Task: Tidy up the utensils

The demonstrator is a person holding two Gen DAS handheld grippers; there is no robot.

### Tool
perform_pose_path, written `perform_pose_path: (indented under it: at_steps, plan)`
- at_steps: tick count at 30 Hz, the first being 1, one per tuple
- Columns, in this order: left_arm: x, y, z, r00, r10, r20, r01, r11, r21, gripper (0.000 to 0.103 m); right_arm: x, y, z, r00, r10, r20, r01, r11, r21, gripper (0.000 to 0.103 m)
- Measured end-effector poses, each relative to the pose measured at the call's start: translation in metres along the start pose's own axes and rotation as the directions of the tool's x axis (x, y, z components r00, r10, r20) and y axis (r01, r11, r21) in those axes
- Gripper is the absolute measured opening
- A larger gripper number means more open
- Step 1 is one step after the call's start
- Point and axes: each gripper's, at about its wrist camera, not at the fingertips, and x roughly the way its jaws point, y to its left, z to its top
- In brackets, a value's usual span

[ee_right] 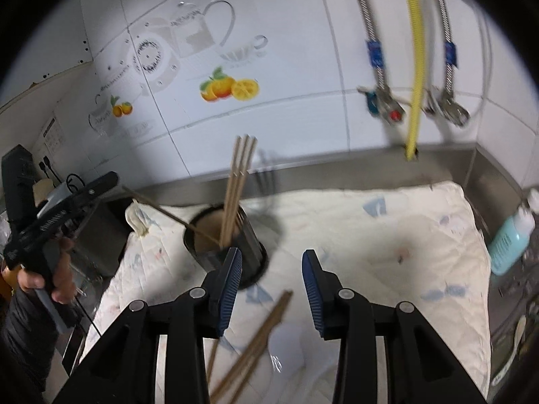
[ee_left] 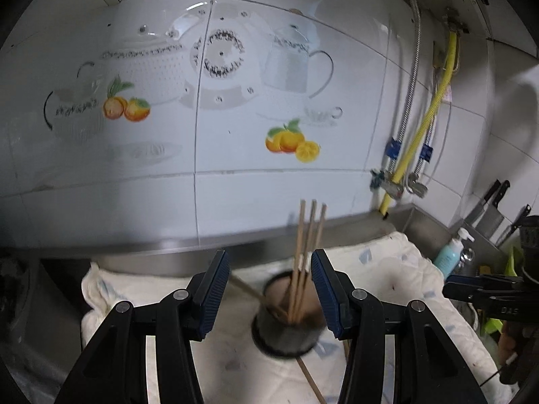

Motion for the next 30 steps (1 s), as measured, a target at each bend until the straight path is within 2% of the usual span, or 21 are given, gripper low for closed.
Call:
perform_pose_path:
  at_steps: [7,12,21,30]
  plan:
    - [-0.013,-0.027,-0.03,0.997,-0.009,-0.073,0.012,0.999,0.034,0.054,0.002,-0.03,-0.038,0.997,-0.022,-0.073,0.027,0.997,0.07,0.041]
    - [-0.008,-0.044,-0.059,0.989,-0.016,-0.149,0.024,0.999,0.049,0.054,0.011,-0.038,-0.063,0.99,-0.028,-0.138,0.041,0.995,0.094,0.041]
    - [0.027,-0.044,-0.11,0.955,-0.021,-0.295,0.025,1.0,0.01,0.054,0.042,-0.034,-0.103,0.963,-0.027,-0.268,0.056,0.993,0.101,0.041]
    - [0.061,-0.03,-0.156,0.906,-0.061,-0.42,0.04,0.997,-0.059,0.053,0.064,-0.039,-0.119,0.942,-0.04,-0.334,0.092,0.986,0.141,0.041]
